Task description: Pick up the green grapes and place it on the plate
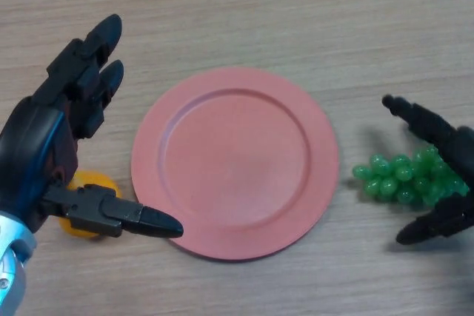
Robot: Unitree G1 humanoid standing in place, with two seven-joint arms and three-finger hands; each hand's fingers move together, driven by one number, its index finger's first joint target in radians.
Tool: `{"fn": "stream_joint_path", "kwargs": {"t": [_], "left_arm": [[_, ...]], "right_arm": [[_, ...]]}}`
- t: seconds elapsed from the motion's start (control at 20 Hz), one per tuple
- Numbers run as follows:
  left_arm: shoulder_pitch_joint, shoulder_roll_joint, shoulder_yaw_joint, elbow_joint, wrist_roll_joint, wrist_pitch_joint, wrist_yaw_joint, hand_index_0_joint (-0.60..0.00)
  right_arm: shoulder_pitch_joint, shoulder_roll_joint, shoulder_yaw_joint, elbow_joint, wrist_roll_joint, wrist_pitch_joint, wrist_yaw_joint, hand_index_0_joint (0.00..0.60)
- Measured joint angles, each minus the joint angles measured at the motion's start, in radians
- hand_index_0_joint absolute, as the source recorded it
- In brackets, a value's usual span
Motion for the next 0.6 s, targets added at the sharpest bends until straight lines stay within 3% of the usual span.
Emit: {"fn": "stream_joint_path", "kwargs": {"t": [0.1, 0.15, 0.2, 0.25, 0.4, 0.45, 0.6], "left_arm": [[0.001, 0.0, 0.008, 0.0, 0.0, 0.0, 0.0, 0.0], [0.0, 0.0, 0.013, 0.0, 0.0, 0.0, 0.0, 0.0], [0.0, 0.0, 0.015, 0.0, 0.0, 0.0, 0.0, 0.0], [0.0, 0.0, 0.016, 0.0, 0.0, 0.0, 0.0, 0.0], [0.0, 0.0, 0.016, 0.0, 0.001, 0.0, 0.0, 0.0], [0.0, 0.0, 0.016, 0.0, 0.001, 0.0, 0.0, 0.0], [0.003, 0.0, 0.019, -0.001, 0.001, 0.0, 0.0, 0.0]], "right_arm": [[-0.001, -0.026, -0.002, 0.05, -0.07, -0.068, -0.026, 0.2], [-0.002, -0.03, -0.002, 0.062, -0.073, -0.082, -0.04, 0.351], [-0.008, -0.038, -0.003, 0.079, -0.084, -0.112, -0.057, 0.45], [-0.018, -0.059, -0.005, 0.109, -0.111, -0.172, -0.092, 0.595], [-0.027, -0.086, -0.01, 0.132, -0.265, -0.218, -0.207, 0.6], [-0.027, -0.086, -0.01, 0.123, -0.282, -0.204, -0.206, 0.6], [-0.019, -0.056, -0.006, 0.003, -0.249, -0.097, -0.11, 0.6]]}}
